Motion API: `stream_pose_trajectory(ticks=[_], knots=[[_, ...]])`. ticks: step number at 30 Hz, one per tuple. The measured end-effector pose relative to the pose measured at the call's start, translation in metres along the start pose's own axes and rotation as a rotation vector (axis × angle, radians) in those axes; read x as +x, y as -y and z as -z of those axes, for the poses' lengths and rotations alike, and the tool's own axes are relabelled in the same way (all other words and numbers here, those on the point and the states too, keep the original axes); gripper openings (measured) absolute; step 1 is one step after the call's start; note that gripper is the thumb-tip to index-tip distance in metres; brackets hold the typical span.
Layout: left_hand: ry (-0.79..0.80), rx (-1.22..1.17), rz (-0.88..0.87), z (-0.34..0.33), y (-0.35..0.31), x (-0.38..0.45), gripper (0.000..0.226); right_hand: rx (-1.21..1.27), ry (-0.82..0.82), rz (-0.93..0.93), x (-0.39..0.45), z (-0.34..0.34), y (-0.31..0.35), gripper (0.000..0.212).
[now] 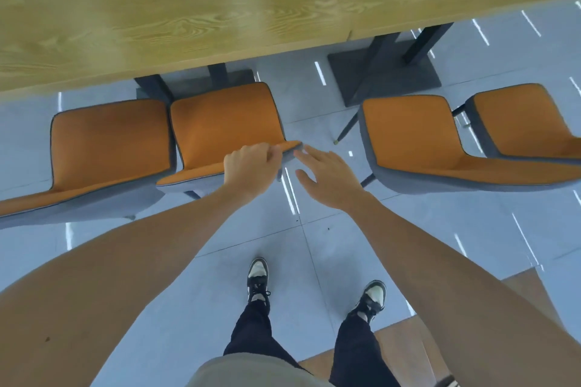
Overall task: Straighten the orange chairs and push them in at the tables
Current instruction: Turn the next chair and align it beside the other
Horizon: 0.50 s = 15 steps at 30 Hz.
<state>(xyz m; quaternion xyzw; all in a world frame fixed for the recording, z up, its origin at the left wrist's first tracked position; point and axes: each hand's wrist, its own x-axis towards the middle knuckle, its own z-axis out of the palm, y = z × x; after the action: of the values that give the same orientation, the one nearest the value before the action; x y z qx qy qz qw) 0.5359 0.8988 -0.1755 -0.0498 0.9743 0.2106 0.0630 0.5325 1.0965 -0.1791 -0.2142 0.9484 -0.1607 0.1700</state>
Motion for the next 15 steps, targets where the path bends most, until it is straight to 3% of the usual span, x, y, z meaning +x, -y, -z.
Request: stream_pose_trajectory(ticks=[3,8,12,15], knots=[[0.017,0.057,-0.133,-0.022,-0.078,0.005,0.042,-0.05,-0.029,-0.16,-0.035,0.033,-0.07,0.05],[0.076,0.031,-0.214,-0.07,-0.221,0.003,0.051,-0.208,-0.243,-0.337,-0.11,0.094,-0.212,0.043],[0.178,-0.021,-0.249,-0.124,-0.328,-0.008,0.05,-0.225,-0.268,-0.51,-0.168,0.114,-0.312,0.044],[0.238,-0.055,-0.235,-0.165,-0.39,-0.017,0.046,-0.221,-0.281,-0.53,-0.21,0.109,-0.373,0.026]])
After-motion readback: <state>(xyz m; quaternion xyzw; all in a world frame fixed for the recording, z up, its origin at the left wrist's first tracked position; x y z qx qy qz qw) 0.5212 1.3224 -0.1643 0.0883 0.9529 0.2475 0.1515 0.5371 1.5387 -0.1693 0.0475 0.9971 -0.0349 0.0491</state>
